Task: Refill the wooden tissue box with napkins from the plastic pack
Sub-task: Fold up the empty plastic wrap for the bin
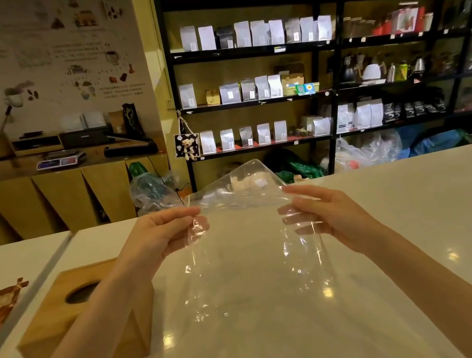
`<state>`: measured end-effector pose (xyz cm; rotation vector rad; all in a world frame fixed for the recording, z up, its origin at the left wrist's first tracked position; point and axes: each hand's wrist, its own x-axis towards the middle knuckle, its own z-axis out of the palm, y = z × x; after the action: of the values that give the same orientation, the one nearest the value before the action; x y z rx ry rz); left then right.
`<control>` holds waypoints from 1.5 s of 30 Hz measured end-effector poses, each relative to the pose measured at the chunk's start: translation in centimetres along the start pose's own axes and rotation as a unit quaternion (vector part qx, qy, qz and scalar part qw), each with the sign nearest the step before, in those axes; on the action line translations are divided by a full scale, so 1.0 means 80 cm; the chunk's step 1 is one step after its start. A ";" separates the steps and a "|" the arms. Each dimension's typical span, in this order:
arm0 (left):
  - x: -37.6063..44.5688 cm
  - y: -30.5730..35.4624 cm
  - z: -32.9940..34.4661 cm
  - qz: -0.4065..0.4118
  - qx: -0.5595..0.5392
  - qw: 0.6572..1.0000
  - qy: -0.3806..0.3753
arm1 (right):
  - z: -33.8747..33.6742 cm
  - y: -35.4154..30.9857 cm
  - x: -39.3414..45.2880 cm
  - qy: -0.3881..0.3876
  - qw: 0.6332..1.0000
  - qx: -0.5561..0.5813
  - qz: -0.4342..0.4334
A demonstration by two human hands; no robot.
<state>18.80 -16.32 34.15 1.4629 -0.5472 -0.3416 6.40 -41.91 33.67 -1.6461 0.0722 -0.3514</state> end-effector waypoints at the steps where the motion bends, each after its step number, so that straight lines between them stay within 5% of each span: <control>1: -0.002 0.002 0.000 0.003 0.015 1.000 -0.008 | -0.001 -0.001 -0.001 -0.010 1.000 -0.015 -0.001; 12: -0.041 0.014 0.004 0.061 0.261 0.961 0.069 | 0.003 -0.014 -0.037 -0.023 0.987 -0.158 -0.018; 17: -0.070 0.019 0.007 0.120 0.381 0.912 0.094 | 0.027 -0.029 -0.073 0.087 0.927 -0.343 -0.122; 20: -0.094 0.024 0.007 0.115 0.391 0.910 0.075 | 0.030 -0.043 -0.098 0.087 0.910 -0.379 -0.145; 24: -0.130 0.030 0.006 0.113 0.395 0.911 0.033 | 0.032 -0.065 -0.134 0.019 0.968 -0.231 -0.099; 27: -0.159 0.035 0.009 0.057 0.324 0.944 -0.029 | 0.032 -0.078 -0.154 -0.025 0.990 -0.111 -0.088; 31: -0.206 0.036 0.007 -0.027 0.175 0.975 -0.133 | 0.037 -0.080 -0.170 -0.059 0.995 -0.035 -0.069; 36: -0.273 0.030 0.001 -0.087 0.130 0.951 -0.268 | 0.055 -0.072 -0.198 -0.124 0.991 -0.043 -0.015; 41: -0.350 -0.006 0.006 -0.167 0.052 0.948 -0.267 | 0.079 -0.038 -0.241 -0.145 0.984 0.000 0.103; 45: -0.422 -0.062 0.014 -0.246 -0.068 0.945 -0.203 | 0.101 0.046 -0.305 -0.020 0.959 0.208 0.192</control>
<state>-9.39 0.39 24.49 1.3859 -0.4636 -1.0728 -13.98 -28.39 25.08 -1.1866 0.2654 -0.0283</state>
